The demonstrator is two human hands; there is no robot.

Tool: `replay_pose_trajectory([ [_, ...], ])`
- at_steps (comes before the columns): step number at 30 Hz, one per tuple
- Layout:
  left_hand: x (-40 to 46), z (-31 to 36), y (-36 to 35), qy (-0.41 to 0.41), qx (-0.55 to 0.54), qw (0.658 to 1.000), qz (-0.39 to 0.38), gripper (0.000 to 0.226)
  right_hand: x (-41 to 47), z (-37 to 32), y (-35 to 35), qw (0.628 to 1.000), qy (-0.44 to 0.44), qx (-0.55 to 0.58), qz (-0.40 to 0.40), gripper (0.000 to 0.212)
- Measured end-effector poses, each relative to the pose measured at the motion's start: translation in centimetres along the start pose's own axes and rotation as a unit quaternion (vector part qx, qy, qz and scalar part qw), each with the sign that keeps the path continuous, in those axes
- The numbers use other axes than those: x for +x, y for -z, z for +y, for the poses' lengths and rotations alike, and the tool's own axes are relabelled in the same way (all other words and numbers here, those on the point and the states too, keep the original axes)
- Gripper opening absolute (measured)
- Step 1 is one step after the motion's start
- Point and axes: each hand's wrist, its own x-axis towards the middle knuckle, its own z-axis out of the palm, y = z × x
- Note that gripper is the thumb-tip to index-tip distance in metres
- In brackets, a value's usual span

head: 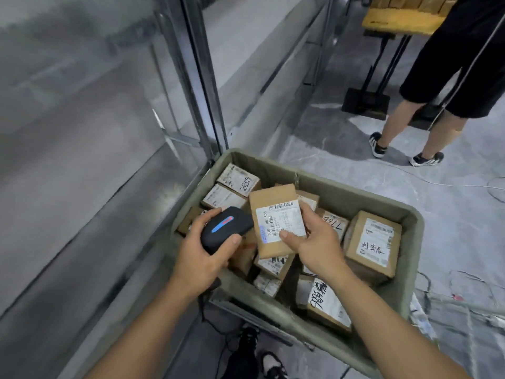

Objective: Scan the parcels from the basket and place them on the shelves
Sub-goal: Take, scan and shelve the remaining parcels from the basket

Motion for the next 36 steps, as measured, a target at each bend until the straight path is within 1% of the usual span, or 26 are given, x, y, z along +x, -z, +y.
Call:
replay_pose_trajectory([
  [3, -3.6, -0.4, 2.5, 0.021, 0.011, 0.998, 0.055, 0.069, -0.9, -0.8, -2.0, 0.997, 0.025, 0.009, -0.070, 0.070],
  [6, -7.5, -0.1, 5.0, 0.034, 0.037, 0.992, 0.115, 0.064, -1.9, -1.8, -4.1, 0.990, 0.046, 0.011, -0.134, 0.069],
  [8, -10.0, 0.1, 6.7, 0.045, 0.041, 0.986, 0.155, 0.063, -2.4, -2.9, -5.6, 0.983, 0.070, 0.001, -0.172, 0.071],
  [11, -13.4, 0.2, 9.3, 0.049, 0.064, 0.976, 0.204, 0.069, -3.0, -5.1, -8.3, 0.967, 0.112, -0.024, -0.226, 0.070],
  [15, -17.3, 0.5, 12.0, 0.055, 0.059, 0.962, 0.259, 0.067, -4.4, -8.0, -12.0, 0.945, 0.167, -0.039, -0.278, 0.064],
  [18, -20.3, 0.8, 13.4, 0.056, 0.065, 0.952, 0.293, 0.067, -6.0, -9.6, -14.6, 0.928, 0.195, -0.044, -0.313, 0.070],
  [21, -23.2, 1.2, 14.6, 0.044, 0.115, 0.946, 0.301, 0.062, -7.6, -10.9, -16.5, 0.914, 0.215, -0.045, -0.340, 0.080],
  [23, -25.2, 1.5, 15.4, 0.037, 0.138, 0.942, 0.304, 0.060, -8.7, -11.7, -17.5, 0.906, 0.226, -0.050, -0.353, 0.082],
  [26, -28.4, 1.7, 16.7, 0.044, 0.175, 0.939, 0.294, 0.059, -10.7, -12.7, -18.7, 0.895, 0.247, -0.058, -0.367, 0.081],
  [29, -31.6, 1.9, 17.9, 0.058, 0.215, 0.932, 0.286, 0.065, -13.2, -13.7, -19.7, 0.879, 0.264, -0.070, -0.392, 0.078],
  [32, -34.6, 2.1, 19.0, 0.047, 0.249, 0.923, 0.291, 0.069, -15.8, -14.7, -20.6, 0.863, 0.284, -0.075, -0.411, 0.075],
  [36, -38.2, 2.1, 20.1, 0.036, 0.273, 0.915, 0.293, 0.067, -18.9, -15.4, -21.7, 0.851, 0.290, -0.073, -0.432, 0.073],
])
